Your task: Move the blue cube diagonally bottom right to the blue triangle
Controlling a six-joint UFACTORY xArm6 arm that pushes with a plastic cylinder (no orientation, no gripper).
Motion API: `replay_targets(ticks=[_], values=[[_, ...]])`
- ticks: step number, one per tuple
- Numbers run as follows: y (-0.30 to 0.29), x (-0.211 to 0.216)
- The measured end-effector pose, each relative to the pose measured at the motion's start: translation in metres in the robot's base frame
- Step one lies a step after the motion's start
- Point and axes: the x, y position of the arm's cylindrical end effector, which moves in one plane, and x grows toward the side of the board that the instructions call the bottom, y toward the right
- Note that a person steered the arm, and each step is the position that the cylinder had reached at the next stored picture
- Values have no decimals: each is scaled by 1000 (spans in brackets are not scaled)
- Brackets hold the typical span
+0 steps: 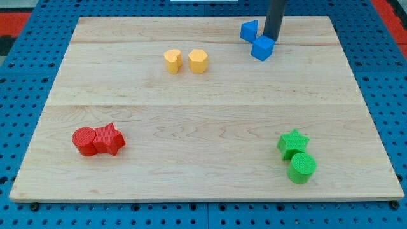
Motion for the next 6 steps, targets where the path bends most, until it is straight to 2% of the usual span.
replay_targets(ticks=[2,4,6], values=[[-67,10],[15,44],[29,48]])
